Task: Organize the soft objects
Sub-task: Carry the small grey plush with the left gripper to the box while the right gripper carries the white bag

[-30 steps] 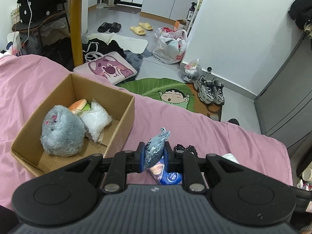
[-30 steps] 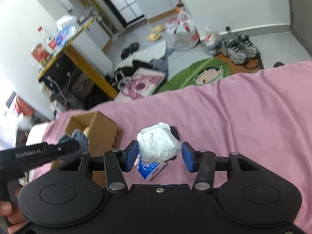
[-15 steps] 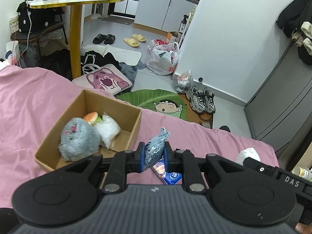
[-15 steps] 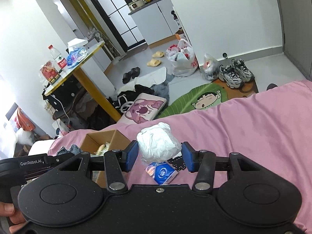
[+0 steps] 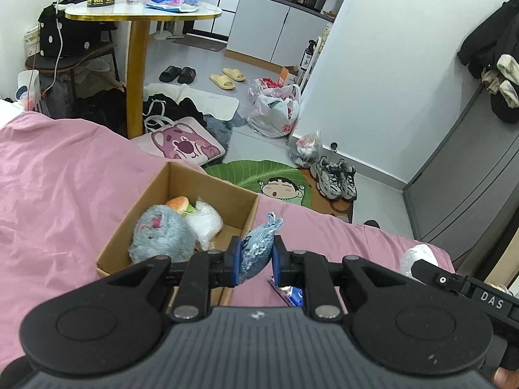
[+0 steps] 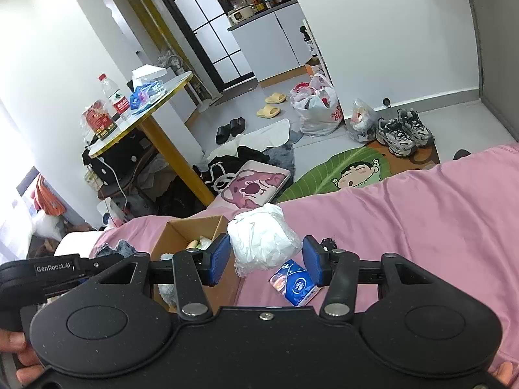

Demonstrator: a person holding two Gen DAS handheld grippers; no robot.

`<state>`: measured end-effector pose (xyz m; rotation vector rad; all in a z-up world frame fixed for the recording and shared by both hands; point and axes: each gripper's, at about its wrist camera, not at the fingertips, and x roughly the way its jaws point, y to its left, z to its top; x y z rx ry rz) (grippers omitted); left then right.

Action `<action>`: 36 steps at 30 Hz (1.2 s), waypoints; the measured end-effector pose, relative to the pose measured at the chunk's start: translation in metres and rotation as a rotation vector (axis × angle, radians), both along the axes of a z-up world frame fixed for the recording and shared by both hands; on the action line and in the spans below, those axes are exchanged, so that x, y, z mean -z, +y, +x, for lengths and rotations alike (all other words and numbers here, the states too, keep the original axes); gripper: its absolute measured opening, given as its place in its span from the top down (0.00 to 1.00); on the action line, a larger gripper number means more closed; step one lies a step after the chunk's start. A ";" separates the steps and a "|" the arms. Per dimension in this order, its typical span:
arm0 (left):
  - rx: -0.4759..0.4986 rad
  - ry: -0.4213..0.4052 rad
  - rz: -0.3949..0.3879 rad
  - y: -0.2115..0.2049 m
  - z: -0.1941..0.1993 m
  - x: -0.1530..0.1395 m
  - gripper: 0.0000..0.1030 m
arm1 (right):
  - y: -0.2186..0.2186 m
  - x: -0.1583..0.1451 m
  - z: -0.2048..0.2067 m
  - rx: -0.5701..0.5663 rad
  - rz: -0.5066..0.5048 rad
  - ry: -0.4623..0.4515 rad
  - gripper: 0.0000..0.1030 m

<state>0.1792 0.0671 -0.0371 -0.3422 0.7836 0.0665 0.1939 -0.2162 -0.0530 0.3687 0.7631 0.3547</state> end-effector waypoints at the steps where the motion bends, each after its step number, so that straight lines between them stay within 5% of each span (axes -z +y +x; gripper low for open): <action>1: -0.004 0.000 -0.002 0.003 -0.001 0.000 0.83 | 0.000 -0.001 -0.001 0.000 0.000 -0.003 0.53; 18: -0.069 0.017 -0.035 0.052 0.002 0.013 0.83 | 0.043 -0.001 0.009 -0.056 -0.026 -0.008 0.53; 36: -0.114 0.159 -0.094 0.092 0.028 0.072 0.82 | 0.117 0.028 0.020 -0.192 -0.087 0.064 0.53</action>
